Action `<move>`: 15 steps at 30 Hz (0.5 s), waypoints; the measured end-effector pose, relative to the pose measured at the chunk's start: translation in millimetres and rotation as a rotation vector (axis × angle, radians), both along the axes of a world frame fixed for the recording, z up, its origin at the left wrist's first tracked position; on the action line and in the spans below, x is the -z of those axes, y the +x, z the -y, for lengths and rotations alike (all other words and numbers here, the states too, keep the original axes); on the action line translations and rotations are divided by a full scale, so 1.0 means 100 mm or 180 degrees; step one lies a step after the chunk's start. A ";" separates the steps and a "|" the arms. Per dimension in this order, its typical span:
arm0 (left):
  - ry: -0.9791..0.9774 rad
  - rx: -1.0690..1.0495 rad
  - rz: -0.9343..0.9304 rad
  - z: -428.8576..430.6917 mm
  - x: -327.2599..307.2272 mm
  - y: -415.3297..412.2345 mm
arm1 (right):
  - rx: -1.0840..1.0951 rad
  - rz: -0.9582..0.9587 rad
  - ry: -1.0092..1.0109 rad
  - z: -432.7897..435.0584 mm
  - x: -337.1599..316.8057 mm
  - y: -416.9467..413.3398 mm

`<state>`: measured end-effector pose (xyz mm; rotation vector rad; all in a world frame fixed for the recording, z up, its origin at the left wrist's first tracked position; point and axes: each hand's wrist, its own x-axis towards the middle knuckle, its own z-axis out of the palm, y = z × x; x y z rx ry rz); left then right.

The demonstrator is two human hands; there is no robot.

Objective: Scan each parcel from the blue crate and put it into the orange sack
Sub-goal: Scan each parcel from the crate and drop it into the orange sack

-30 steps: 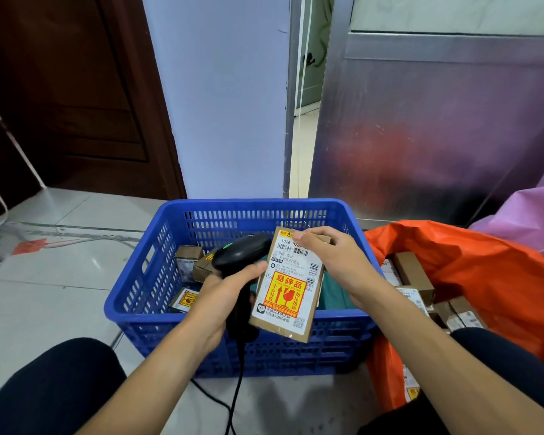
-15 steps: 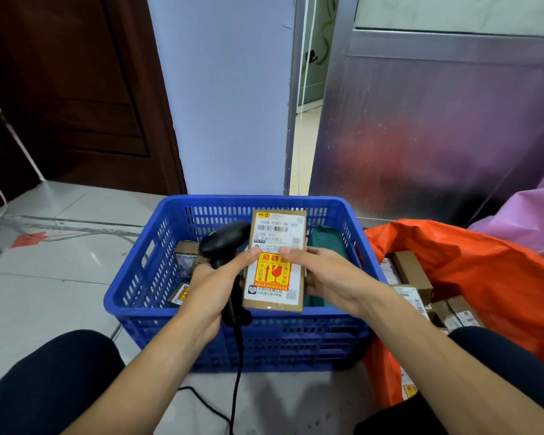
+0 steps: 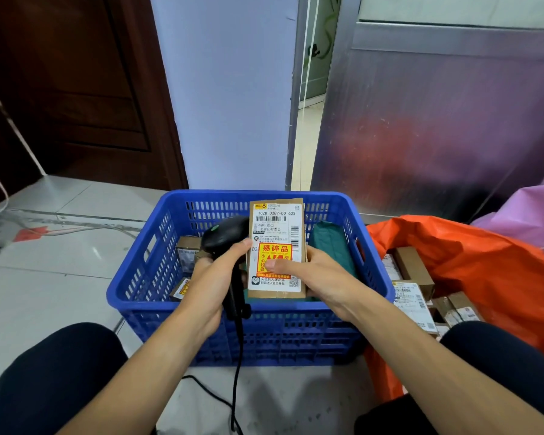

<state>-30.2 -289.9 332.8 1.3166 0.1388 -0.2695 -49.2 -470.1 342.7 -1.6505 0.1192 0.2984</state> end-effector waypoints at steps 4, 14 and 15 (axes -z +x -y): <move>0.0130 -0.0214 -0.0014 0.01 0.06 0.06 | 0.0158 0.0124 -0.0138 0.07 0.01 0.03; 0.0269 0.0251 0.0689 -0.05 -0.03 0.03 | 0.1023 0.0501 -0.2359 0.58 0.11 0.19; 0.0297 0.0309 0.0732 -0.05 -0.02 0.02 | 0.1083 0.0500 -0.2337 0.60 0.10 0.20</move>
